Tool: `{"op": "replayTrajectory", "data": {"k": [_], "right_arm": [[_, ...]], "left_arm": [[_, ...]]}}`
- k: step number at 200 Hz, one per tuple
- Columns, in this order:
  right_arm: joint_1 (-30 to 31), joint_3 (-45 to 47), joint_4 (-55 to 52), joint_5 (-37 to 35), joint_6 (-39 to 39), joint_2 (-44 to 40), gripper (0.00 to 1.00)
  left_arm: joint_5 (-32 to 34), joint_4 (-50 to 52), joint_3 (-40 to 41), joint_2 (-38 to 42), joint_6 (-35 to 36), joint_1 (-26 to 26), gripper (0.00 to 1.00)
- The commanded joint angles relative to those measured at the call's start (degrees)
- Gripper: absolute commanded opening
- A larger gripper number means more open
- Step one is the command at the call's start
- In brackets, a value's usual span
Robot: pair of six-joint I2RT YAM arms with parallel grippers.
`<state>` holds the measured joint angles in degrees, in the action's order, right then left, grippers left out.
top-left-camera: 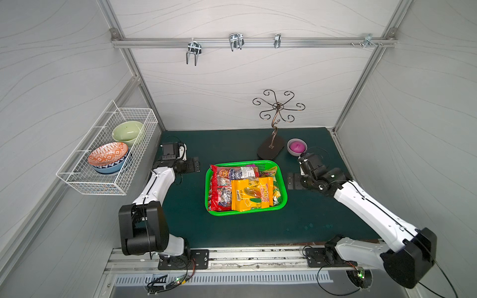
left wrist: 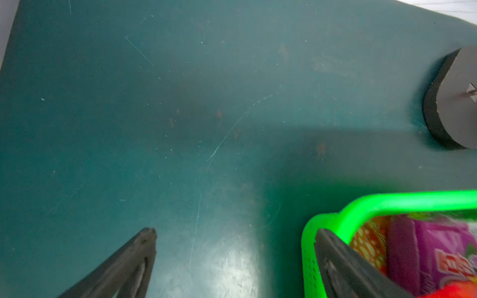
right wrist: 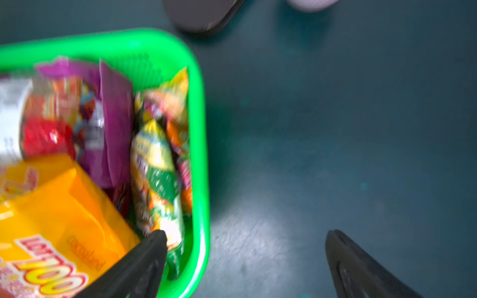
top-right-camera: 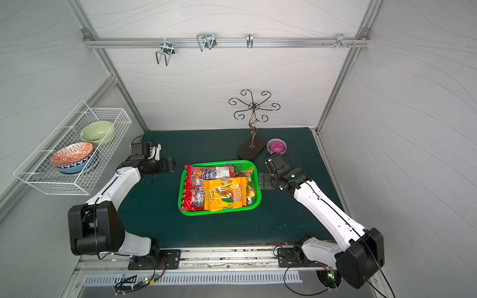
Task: Put the candies in the basket
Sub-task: Move the basket to the center of the board, then reset both arms
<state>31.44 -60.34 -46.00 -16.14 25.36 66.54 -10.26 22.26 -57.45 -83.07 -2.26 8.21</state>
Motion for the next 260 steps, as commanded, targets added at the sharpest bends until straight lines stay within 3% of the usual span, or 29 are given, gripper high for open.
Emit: {"op": "replayTrajectory", "data": {"k": [1,33,53,72,110,126,136,147,161,176,187,198,225,260], "right_arm": [[-6.74,-1.06,3.78,-5.83,-3.52,-1.06,0.99],[-16.36,5.79,20.16,-5.8,-12.24,-2.88,0.99],[-21.26,14.62,35.31,-0.47,-19.12,-4.39,0.99],[-23.67,21.72,48.01,3.11,-24.03,-3.25,0.99],[-30.23,29.0,68.97,14.39,-20.39,7.13,0.99],[-30.83,31.37,78.46,16.58,-20.16,11.88,0.99],[-31.09,29.27,74.67,18.66,-21.02,14.06,0.99],[-31.05,29.87,77.81,20.26,-21.88,16.52,0.99],[-30.55,33.49,85.9,20.18,-22.07,19.84,0.99],[-28.9,37.44,98.53,19.62,-23.6,24.32,0.99],[-27.83,37.18,93.95,19.58,-25.9,22.36,0.99],[-26.51,38.09,98.78,20.26,-28.0,24.07,0.99],[-24.73,36.72,95.27,17.06,-29.23,23.84,0.99],[-27.72,33.77,89.59,21.26,-26.54,23.88,0.99]], "left_arm": [[0.49,-10.03,2.91,0.54,-2.65,0.31,0.99],[1.86,-18.46,7.24,-0.78,-1.08,-1.36,0.99],[1.54,-26.7,11.16,-0.97,0.01,-2.31,0.99],[5.11,-37.24,16.16,-0.56,0.06,-3.85,0.99],[13.43,-42.6,18.64,-3.63,0.37,-6.08,0.99],[13.34,-53.14,24.68,-3.42,0.19,-6.01,1.0],[12.99,-59.06,28.0,-3.75,0.53,-6.01,0.99],[13.23,-63.83,30.09,-4.67,0.4,-6.01,1.0],[14.4,-66.1,31.63,-4.79,0.1,-6.23,1.0],[19.86,-74.12,34.38,-6.86,-0.29,-7.2,1.0],[21.13,-70.7,33.28,-6.33,0.01,-7.97,1.0],[21.73,-73.46,33.82,-7.14,0.42,-8.21,1.0],[21.74,-73.26,33.85,-7.0,0.35,-8.21,1.0],[21.5,-71.06,33.63,-6.05,0.0,-8.21,1.0]]}}
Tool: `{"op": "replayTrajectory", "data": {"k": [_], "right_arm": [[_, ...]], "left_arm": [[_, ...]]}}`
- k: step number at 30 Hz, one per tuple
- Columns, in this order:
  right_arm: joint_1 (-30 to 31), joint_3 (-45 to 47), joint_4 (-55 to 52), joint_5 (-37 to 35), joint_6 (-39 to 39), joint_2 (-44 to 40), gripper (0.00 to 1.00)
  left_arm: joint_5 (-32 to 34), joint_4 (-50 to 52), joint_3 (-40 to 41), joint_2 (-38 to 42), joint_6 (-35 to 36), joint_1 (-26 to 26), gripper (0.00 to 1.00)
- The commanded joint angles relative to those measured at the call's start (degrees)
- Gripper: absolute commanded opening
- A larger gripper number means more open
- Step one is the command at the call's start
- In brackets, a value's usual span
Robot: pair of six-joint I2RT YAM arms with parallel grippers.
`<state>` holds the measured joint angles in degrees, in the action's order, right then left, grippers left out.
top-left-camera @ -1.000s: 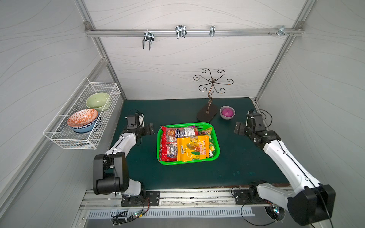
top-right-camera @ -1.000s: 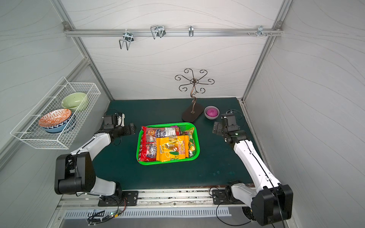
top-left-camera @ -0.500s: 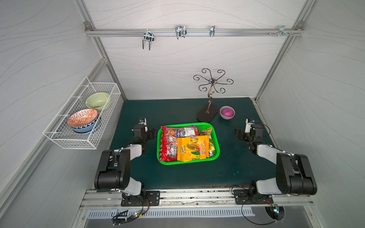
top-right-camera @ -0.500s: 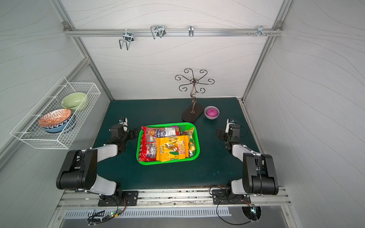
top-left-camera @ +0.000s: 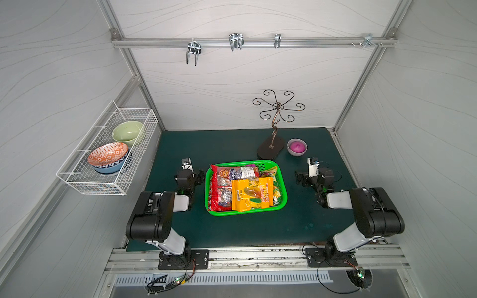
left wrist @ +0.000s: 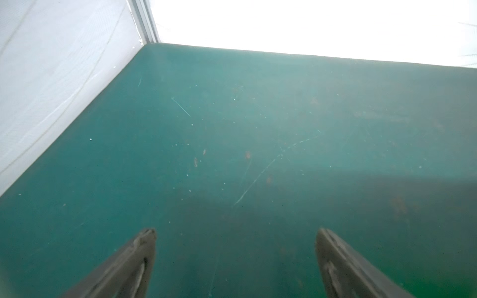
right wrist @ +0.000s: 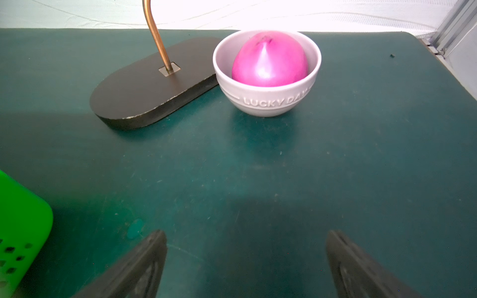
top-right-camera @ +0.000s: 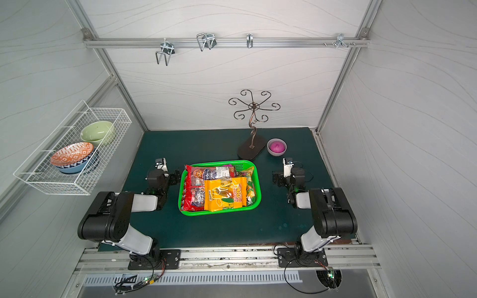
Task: Put the candies in the basket
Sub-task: Reset both arms
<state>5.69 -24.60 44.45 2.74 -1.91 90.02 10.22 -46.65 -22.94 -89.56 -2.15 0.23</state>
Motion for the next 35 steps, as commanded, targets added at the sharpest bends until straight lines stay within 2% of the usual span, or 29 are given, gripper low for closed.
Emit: {"op": "replayTrajectory", "data": {"k": [1,22,24,26,35], "right_arm": [[-1.94,-1.95,-0.81,2.41,0.76,0.32,0.99],[-1.91,-1.86,-1.05,2.3,0.66,0.11,0.99],[-1.93,-1.85,-1.04,2.27,0.71,0.16,0.99],[-1.96,-1.86,-1.03,2.31,0.68,0.11,0.99],[-1.91,-1.85,-1.03,2.3,0.78,0.08,0.99]], "left_arm": [[0.98,-2.09,-0.88,0.44,-0.08,-0.23,1.0],[0.67,-1.8,-1.14,0.44,-0.21,-0.23,1.0],[-0.75,-1.71,-1.14,0.35,-0.24,0.09,1.0],[-5.93,-0.16,-1.85,0.36,0.63,1.08,1.0],[-5.54,-1.25,-1.22,0.53,0.93,0.83,1.0]]}}
